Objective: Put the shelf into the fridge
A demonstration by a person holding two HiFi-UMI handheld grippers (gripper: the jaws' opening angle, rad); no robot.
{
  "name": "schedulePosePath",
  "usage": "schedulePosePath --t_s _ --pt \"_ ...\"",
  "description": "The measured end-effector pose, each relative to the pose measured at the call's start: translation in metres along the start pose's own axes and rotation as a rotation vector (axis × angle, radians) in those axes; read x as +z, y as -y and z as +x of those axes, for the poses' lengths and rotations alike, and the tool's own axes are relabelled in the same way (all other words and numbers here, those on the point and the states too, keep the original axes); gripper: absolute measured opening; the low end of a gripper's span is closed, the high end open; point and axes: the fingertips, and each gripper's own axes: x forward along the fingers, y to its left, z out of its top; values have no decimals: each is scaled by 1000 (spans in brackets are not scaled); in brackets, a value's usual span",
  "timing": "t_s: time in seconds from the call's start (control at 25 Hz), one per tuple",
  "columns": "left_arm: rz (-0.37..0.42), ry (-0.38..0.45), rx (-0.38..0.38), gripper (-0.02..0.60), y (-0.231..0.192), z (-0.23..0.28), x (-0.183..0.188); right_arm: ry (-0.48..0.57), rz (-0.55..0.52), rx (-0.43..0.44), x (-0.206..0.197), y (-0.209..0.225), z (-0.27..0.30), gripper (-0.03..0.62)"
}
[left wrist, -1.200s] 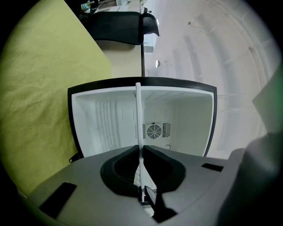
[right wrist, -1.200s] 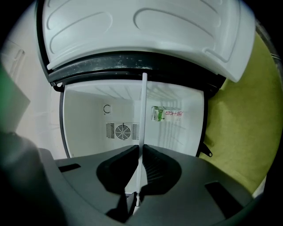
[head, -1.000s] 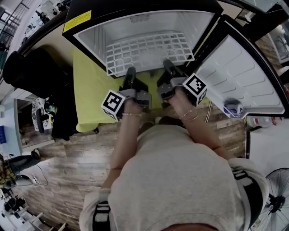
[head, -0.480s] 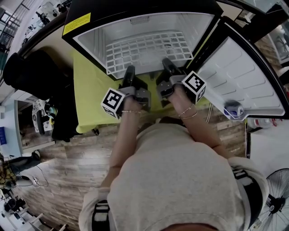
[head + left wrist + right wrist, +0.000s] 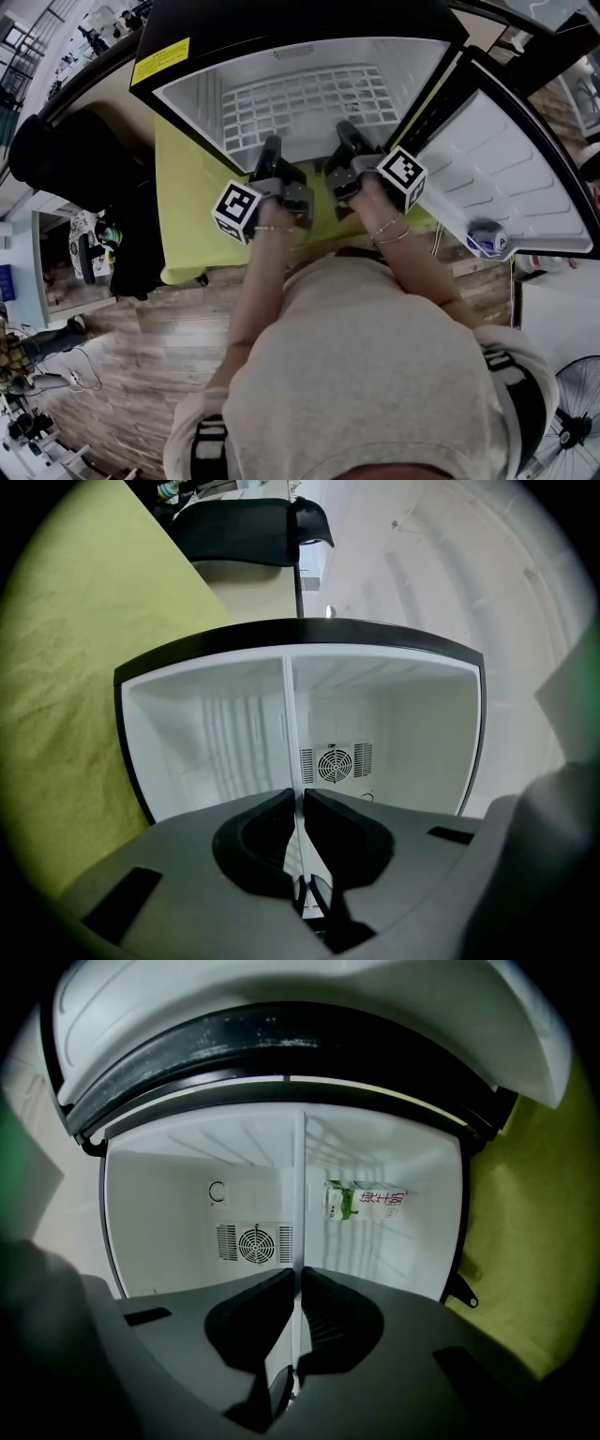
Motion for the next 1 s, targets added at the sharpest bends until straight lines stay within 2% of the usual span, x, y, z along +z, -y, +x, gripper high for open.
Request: schedulePosePath --t_s 1.0 --pt "14 28 -12 34 -2 41 17 -5 0 17 10 -2 38 23"
